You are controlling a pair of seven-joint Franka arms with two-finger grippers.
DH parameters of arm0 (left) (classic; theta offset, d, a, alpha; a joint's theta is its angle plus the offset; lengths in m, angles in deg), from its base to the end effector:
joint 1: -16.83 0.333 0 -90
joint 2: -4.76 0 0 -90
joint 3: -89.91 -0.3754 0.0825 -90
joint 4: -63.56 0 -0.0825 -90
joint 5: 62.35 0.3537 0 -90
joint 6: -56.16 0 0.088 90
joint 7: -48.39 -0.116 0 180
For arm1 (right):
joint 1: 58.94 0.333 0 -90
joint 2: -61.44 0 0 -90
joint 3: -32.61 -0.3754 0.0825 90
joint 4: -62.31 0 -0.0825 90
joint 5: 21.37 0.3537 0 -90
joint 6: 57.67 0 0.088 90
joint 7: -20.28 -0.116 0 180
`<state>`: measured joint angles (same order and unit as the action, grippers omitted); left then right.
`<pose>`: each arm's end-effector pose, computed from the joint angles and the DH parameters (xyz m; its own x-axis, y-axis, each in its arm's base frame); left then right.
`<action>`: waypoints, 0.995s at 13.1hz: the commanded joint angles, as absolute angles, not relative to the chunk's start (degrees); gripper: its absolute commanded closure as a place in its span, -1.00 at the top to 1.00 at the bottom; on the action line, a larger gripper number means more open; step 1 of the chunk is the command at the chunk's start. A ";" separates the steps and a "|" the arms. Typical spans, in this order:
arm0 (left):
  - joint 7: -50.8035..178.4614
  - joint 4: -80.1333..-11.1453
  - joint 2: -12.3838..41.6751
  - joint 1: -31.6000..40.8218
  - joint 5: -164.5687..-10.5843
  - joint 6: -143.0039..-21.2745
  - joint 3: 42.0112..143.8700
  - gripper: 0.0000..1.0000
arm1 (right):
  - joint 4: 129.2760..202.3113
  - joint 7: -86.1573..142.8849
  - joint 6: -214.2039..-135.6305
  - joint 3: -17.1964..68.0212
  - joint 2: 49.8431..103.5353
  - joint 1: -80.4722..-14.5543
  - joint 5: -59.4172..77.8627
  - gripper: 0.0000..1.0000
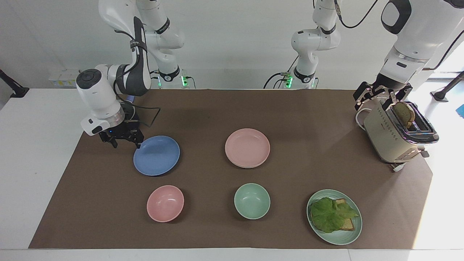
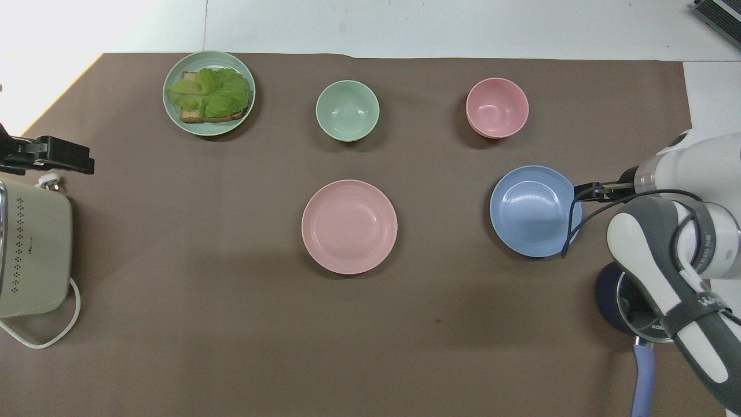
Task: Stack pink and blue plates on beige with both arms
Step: 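Grasp the rim of the blue plate with the right gripper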
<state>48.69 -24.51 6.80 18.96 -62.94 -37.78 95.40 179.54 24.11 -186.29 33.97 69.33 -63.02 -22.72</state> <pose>0.5442 -0.0319 0.6773 0.9964 -0.0523 0.0669 -0.0533 -0.9985 0.0141 0.5624 -0.0539 0.4471 0.9982 -0.0128 0.0593 -0.0144 -0.9995 0.0265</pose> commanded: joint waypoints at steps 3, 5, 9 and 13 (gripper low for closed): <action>48.03 -24.77 6.43 19.20 -61.82 -37.18 95.63 1.00 | 182.27 28.01 -191.00 33.67 70.75 -63.86 -22.60 1.00; 48.03 -24.77 6.43 19.11 -61.82 -37.18 95.63 1.00 | 182.36 28.10 -192.39 33.58 72.41 -63.95 -22.51 0.83; 48.03 -24.77 6.43 19.20 -61.82 -37.18 95.63 1.00 | 183.15 31.69 -195.83 33.49 75.32 -65.27 -17.17 0.07; 48.03 -24.77 6.43 19.20 -61.82 -37.18 95.63 1.00 | 183.59 32.32 -195.83 33.49 75.32 -65.27 -16.01 -0.79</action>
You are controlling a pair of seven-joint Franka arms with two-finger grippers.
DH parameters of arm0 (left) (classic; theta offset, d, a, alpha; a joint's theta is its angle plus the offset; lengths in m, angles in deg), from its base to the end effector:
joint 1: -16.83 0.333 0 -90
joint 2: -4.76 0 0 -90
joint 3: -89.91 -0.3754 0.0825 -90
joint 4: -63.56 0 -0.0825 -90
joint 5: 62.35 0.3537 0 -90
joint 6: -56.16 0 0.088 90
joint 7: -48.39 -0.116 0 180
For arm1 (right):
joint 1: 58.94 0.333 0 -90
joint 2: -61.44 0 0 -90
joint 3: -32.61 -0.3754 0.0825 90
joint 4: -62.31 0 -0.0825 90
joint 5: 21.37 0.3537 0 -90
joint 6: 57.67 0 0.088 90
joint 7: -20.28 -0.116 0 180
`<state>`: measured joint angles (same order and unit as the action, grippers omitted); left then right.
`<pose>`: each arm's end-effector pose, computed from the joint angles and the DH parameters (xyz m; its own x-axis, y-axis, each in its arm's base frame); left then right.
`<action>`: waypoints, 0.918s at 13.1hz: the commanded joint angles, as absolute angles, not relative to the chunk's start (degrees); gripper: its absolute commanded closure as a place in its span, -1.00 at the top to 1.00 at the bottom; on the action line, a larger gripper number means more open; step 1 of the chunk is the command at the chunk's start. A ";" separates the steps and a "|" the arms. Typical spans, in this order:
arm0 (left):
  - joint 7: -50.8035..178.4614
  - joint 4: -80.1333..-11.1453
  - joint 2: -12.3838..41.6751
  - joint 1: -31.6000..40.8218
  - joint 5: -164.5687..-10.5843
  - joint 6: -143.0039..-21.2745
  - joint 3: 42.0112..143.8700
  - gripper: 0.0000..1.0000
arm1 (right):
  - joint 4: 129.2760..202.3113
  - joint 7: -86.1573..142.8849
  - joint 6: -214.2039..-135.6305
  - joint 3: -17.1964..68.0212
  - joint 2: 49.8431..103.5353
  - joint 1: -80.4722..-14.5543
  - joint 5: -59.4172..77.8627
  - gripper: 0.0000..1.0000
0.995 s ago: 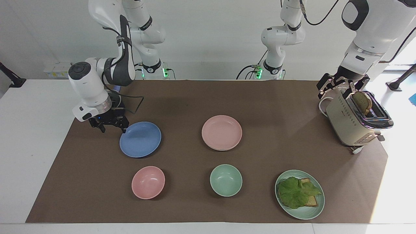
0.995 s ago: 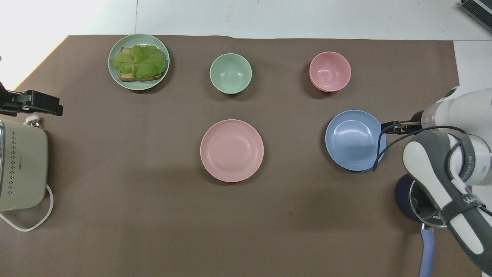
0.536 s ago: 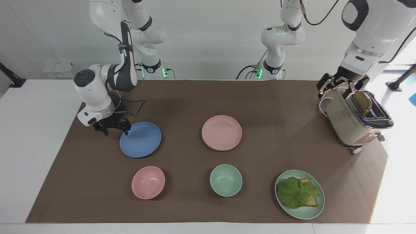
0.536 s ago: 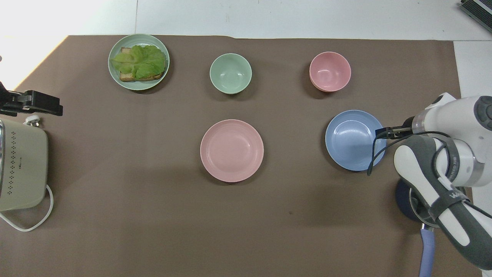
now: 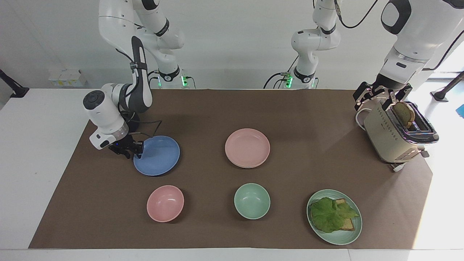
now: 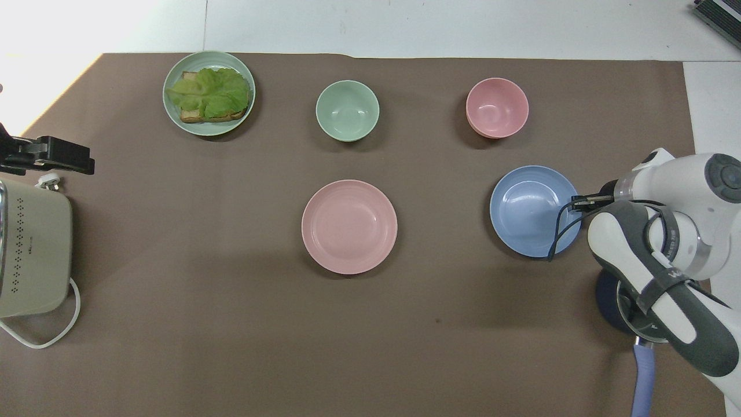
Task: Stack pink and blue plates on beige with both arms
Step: 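Grasp the rim of the blue plate with the right gripper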
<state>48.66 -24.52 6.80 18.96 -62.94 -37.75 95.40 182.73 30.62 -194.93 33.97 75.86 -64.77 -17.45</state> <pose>0.5442 -0.0319 0.6772 0.9964 -0.0528 0.0662 -0.0538 -0.9985 0.0140 0.5709 -0.0704 0.3730 0.9988 0.0057 0.0483 0.0074 -0.9994 -0.0345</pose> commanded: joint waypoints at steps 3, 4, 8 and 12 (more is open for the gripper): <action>48.03 -24.77 6.43 19.20 -61.82 -37.18 95.63 1.00 | 183.68 32.32 -195.83 33.49 75.32 -65.18 -16.00 -0.78; 48.03 -24.77 6.43 19.20 -61.82 -37.18 95.63 1.00 | 183.68 32.32 -195.75 33.49 75.24 -65.18 -16.01 -0.78; 48.03 -24.77 6.43 19.20 -61.82 -37.18 95.63 1.00 | 183.51 32.23 -195.66 33.49 75.32 -64.83 -16.01 -0.83; 48.03 -24.77 6.43 19.20 -61.82 -37.18 95.63 1.00 | 182.98 32.23 -193.30 32.53 72.62 -64.39 -15.92 -1.00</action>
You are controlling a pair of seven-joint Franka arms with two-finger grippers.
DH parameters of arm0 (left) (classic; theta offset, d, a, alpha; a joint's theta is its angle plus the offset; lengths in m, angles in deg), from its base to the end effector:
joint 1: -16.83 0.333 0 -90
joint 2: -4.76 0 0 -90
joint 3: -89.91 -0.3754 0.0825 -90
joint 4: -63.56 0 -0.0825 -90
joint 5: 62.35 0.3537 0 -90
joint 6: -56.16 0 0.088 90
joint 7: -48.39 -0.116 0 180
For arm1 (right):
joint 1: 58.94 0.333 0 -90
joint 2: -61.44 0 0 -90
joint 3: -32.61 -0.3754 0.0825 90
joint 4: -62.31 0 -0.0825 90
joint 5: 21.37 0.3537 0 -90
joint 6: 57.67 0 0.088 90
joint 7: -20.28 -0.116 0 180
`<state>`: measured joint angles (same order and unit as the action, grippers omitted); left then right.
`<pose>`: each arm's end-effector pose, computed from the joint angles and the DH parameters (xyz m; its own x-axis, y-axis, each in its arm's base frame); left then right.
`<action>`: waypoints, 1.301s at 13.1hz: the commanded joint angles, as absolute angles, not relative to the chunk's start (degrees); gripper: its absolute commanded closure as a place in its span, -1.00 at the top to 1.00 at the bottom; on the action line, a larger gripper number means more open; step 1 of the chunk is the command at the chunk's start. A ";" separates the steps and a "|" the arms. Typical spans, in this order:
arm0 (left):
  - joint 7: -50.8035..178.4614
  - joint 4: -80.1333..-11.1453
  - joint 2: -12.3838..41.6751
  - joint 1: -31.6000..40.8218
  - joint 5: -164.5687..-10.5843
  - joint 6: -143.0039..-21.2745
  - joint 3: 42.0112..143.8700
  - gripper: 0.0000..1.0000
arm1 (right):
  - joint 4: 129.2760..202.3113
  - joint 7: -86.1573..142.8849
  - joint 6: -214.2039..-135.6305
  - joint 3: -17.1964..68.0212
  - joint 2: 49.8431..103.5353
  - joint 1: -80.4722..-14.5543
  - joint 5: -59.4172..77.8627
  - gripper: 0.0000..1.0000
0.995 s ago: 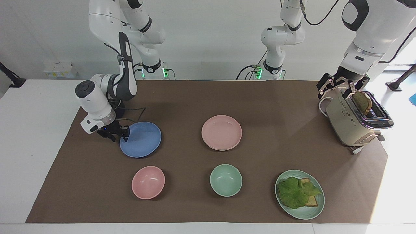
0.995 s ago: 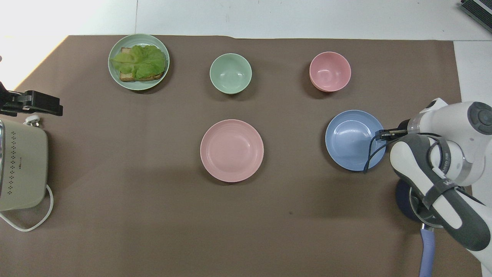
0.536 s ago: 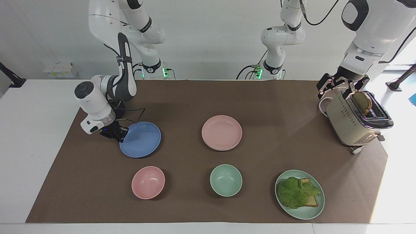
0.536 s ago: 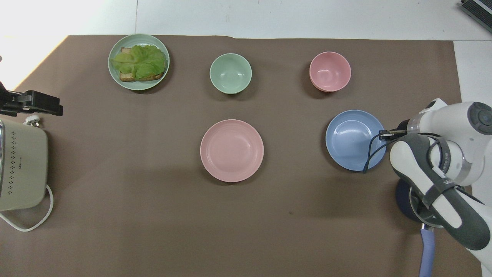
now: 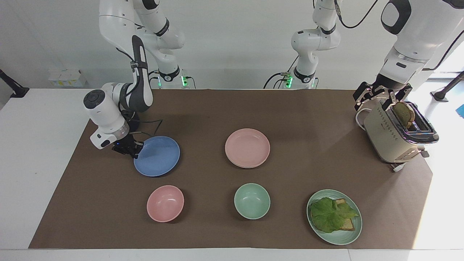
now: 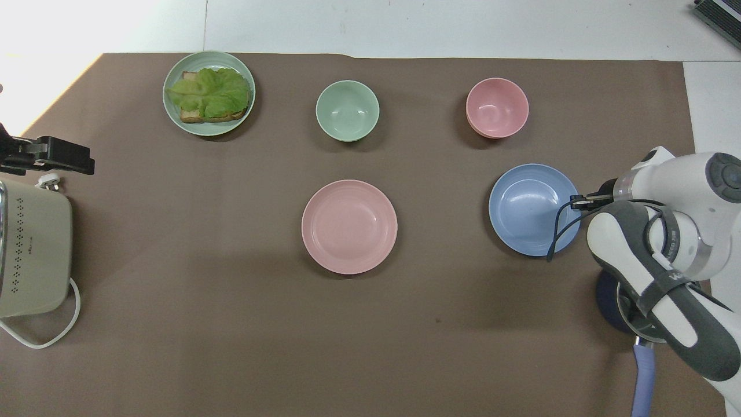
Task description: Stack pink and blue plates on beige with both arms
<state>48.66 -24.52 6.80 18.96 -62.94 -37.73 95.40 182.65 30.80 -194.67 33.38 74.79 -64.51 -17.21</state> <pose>0.5441 -0.0319 0.6771 0.9964 -0.0528 0.0658 -0.0538 -0.9985 0.0140 0.5709 -0.0620 0.3839 0.9977 0.0204 0.0646 0.0229 -0.9990 -0.0382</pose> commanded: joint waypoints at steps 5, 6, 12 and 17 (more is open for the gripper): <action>48.03 -24.77 6.43 19.20 -61.82 -37.18 95.63 1.00 | 179.02 31.62 -181.08 31.30 63.74 -61.84 -9.86 -1.00; 48.03 -24.77 6.43 19.20 -61.82 -37.18 95.63 1.00 | 178.85 31.53 -180.55 30.51 62.24 -61.75 -9.77 -1.00; 48.03 -24.77 6.43 19.20 -61.82 -37.18 95.63 1.00 | 174.02 20.49 -178.69 22.33 60.91 -58.87 -9.77 -1.00; 48.03 -24.77 6.43 19.20 -61.82 -37.18 95.63 1.00 | 172.43 8.87 -186.94 22.42 67.49 -49.54 -9.85 -1.00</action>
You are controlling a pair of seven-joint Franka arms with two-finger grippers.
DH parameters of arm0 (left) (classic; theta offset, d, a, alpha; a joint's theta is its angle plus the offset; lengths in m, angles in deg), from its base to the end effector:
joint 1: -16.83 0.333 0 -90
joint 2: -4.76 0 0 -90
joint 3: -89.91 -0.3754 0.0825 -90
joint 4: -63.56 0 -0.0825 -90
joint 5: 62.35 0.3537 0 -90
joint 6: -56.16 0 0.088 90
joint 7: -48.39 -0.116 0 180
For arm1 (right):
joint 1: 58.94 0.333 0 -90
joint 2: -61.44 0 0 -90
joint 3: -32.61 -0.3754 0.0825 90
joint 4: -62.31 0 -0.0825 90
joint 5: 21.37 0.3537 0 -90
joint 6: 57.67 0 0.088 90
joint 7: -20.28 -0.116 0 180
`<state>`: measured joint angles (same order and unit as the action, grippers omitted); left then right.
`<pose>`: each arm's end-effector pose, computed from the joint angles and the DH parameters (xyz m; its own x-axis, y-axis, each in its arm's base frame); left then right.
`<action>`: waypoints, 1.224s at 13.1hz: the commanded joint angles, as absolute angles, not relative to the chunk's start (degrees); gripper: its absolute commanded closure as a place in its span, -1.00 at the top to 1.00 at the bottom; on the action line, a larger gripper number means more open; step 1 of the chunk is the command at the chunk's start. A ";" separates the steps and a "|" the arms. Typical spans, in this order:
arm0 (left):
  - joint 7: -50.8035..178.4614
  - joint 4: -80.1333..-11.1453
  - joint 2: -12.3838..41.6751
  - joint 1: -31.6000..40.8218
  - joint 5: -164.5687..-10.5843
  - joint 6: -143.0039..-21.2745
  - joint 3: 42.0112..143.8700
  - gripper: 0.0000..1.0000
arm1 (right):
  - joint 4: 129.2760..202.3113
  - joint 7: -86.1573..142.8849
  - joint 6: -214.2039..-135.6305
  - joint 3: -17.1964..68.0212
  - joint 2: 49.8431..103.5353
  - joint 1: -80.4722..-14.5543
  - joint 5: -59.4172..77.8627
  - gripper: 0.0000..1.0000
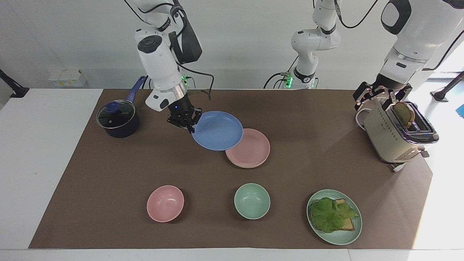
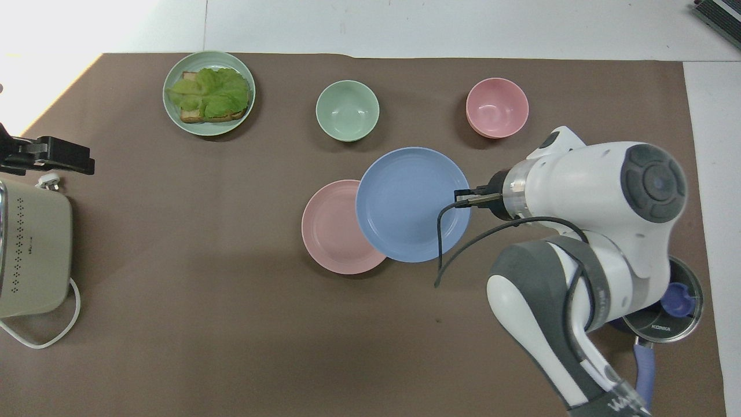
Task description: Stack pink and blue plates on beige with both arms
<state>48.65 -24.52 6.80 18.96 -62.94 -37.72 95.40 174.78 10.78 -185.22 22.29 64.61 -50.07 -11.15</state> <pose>0.5441 -0.0319 0.6771 0.9964 -0.0530 0.0657 -0.0540 -0.9984 0.0140 0.5347 0.1911 0.5304 0.9844 0.0557 0.1667 0.0891 -0.9757 -0.2000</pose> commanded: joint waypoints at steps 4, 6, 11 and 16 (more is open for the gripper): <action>48.03 -24.68 6.43 19.20 -61.82 -37.18 95.63 1.00 | 172.61 8.24 -191.69 22.33 73.02 -46.11 -10.55 -1.00; 48.03 -24.77 6.43 19.20 -61.82 -37.18 95.63 1.00 | 172.78 8.15 -193.10 22.33 74.26 -44.62 -10.73 -1.00; 48.03 -24.77 6.43 19.20 -61.82 -37.18 95.63 1.00 | 174.53 6.22 -196.34 22.33 77.34 -40.93 -10.56 -1.00; 48.03 -24.77 6.43 19.20 -61.82 -37.18 95.63 1.00 | 175.24 8.32 -199.88 22.33 78.49 -40.66 -10.82 -0.22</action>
